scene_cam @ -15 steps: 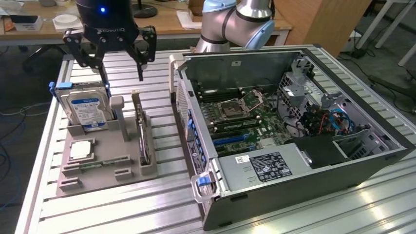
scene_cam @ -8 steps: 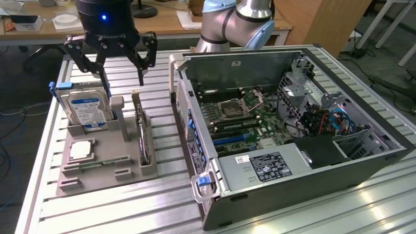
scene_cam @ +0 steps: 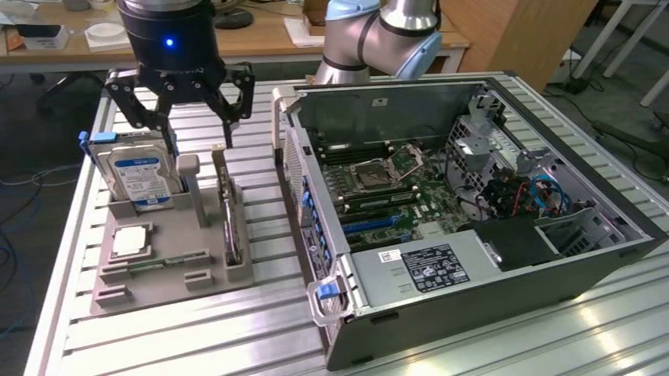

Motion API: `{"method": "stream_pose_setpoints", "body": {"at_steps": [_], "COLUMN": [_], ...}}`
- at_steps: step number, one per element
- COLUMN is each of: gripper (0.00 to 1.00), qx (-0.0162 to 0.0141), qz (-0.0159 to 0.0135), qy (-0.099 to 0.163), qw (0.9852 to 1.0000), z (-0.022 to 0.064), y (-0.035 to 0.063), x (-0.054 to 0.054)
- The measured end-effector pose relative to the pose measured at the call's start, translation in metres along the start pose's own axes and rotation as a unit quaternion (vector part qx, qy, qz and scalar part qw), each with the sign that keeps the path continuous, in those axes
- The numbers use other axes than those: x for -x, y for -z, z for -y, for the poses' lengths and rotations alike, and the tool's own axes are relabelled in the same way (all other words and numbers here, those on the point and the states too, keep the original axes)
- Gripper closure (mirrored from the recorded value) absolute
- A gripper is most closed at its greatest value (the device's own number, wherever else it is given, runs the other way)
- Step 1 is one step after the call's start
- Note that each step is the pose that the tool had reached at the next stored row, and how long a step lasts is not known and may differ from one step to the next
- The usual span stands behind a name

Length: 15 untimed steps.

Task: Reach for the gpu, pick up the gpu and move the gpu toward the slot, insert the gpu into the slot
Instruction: 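Pick up the gpu and move the gpu toward the slot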

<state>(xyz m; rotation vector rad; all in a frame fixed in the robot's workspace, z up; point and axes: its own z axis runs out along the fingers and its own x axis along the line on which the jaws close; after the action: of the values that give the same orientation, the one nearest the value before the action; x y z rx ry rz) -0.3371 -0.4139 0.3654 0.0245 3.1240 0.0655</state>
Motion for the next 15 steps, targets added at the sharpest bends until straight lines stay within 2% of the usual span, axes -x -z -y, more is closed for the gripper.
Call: {"method": "stream_pose_setpoints", "body": {"at_steps": [5,9,11,15], "gripper": [0.29,0.29,0.29,0.29], "qx": [0.0002,0.0002,0.0002,0.0002], "qz": [-0.0037,-0.0061,-0.0068,-0.0069], "qy": [0.0,0.0,0.0,0.0], "qw": [1.0,1.0,1.0,1.0], "z": [0.0003,0.0002,0.0002,0.0002], "y": [-0.0044,-0.0081,-0.0091,-0.0091], "x": [0.006,0.021,0.025,0.025]}}
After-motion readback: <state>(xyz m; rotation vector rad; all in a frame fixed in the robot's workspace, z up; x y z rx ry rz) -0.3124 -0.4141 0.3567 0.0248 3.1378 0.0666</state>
